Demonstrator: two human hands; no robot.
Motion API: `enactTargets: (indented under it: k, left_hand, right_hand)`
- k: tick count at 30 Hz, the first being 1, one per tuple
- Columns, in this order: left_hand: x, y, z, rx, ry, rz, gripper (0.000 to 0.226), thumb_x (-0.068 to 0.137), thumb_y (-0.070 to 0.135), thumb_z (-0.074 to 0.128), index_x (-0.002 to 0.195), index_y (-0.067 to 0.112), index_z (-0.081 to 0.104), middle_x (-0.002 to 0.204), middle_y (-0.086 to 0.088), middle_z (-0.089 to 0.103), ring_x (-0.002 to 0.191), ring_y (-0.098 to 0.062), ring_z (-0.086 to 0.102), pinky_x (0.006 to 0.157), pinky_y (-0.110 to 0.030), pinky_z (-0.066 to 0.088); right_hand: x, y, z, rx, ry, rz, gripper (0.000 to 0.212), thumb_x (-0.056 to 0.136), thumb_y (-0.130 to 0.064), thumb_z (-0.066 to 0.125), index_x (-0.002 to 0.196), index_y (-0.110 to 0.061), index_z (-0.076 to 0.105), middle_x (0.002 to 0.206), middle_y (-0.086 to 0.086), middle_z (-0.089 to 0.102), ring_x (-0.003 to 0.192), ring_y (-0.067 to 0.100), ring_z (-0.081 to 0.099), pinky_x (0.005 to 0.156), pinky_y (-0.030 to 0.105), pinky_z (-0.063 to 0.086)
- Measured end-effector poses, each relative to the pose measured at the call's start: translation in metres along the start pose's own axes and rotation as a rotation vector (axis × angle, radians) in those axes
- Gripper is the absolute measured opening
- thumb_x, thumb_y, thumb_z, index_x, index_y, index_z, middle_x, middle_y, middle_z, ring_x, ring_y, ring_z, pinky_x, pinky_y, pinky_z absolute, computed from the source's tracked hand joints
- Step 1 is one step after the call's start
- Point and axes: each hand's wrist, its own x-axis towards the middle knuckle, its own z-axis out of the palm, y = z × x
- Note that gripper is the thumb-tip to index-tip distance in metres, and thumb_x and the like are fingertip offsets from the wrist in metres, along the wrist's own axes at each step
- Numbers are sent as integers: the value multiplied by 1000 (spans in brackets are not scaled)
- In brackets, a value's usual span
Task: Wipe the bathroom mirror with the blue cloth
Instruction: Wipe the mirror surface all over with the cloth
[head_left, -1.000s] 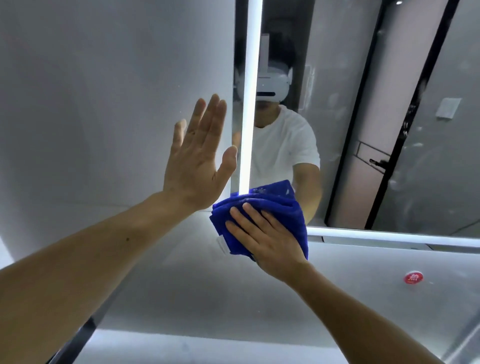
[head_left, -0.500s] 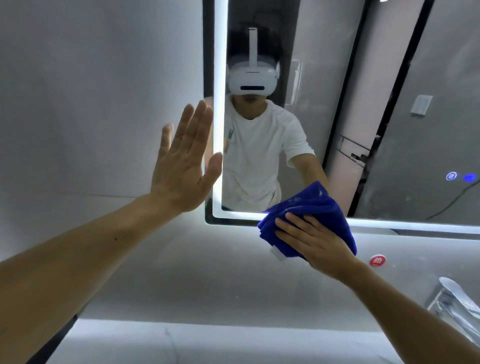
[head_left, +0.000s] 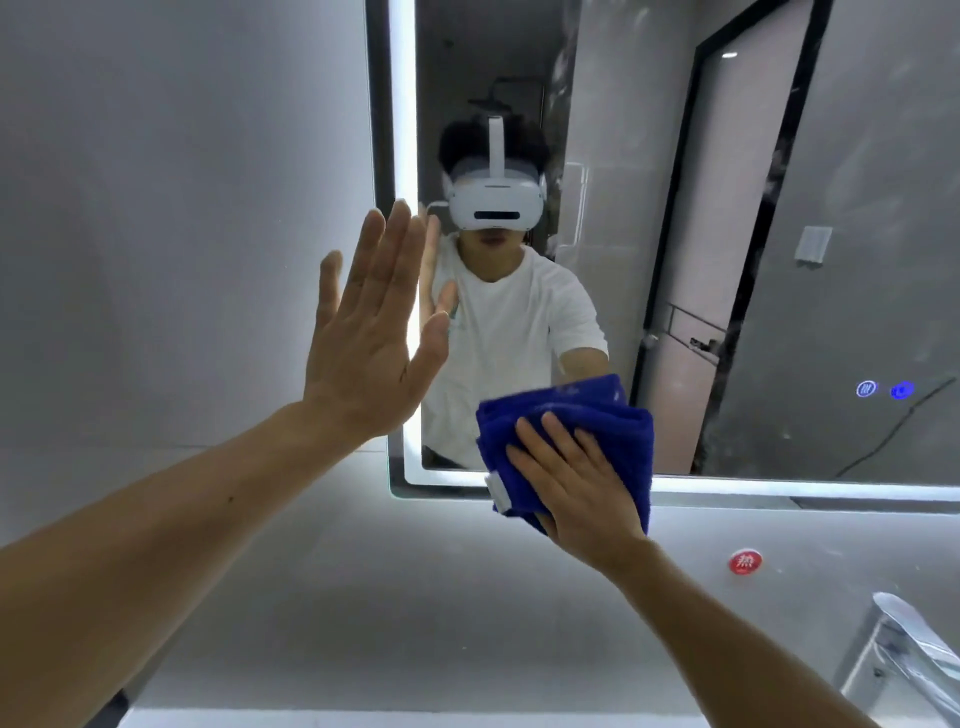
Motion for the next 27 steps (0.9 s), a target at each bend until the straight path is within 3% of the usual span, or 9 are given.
enactTargets:
  k: [3,5,8,11,15,18,23,27]
  left_hand:
    - [3,0,-6,6,-13,13,66,97,50,15,153,20,0,164,-4,0,152,-20,-3,121,-54,-1]
    - [8,-2,-10,23,-1,14,65,97,50,16,153,20,-1,164,-3,0,152,-20,-4,121,-52,-2]
    - [20,-2,-12,35,39,20,66,98,44,26,155,18,3,164,-2,0,152,-18,-5,122,-47,-7]
    - [32,1,-16,38,85,40,67,99,42,28,157,15,8,165,-3,2,152,-17,-4,122,-45,-7]
    - [46,-1,-27,55,153,50,65,100,42,27,157,15,8,165,-4,4,152,-17,-4,121,-40,-10]
    - [54,-2,-35,55,155,38,67,100,45,23,157,14,8,165,-4,3,152,-17,-4,120,-40,-10]
    - [62,2,-37,71,185,73,67,100,43,29,157,13,10,165,-4,4,151,-16,-4,120,-38,-12]
    - [69,4,-37,80,166,85,68,100,47,27,157,15,10,165,-3,3,152,-18,-4,121,-44,-8]
  right_hand:
    - [-14,-1,0,-2,-80,-32,89,71,-30,83,145,-14,38,153,6,33,142,28,28,119,41,10]
    - [-8,3,-6,1,-83,-58,87,71,-27,84,146,-14,41,154,5,34,143,27,26,118,42,13]
    - [34,23,-28,38,11,-56,67,84,-22,69,146,-13,43,156,6,33,146,27,22,120,42,10]
    - [104,59,-59,120,144,87,54,96,-25,45,147,-11,41,158,5,28,149,25,15,122,40,3]
    - [175,96,-91,216,308,264,52,97,-14,53,148,-13,40,159,4,29,150,24,13,123,39,2]
    - [183,94,-95,229,352,291,50,99,-23,46,147,-11,41,158,6,32,149,27,18,123,41,6]
    - [141,71,-69,144,236,231,55,101,-35,42,150,-12,35,160,6,26,151,25,12,123,42,4]
    - [83,45,-38,54,102,97,55,101,-39,35,150,-14,32,160,6,24,151,26,12,123,42,4]
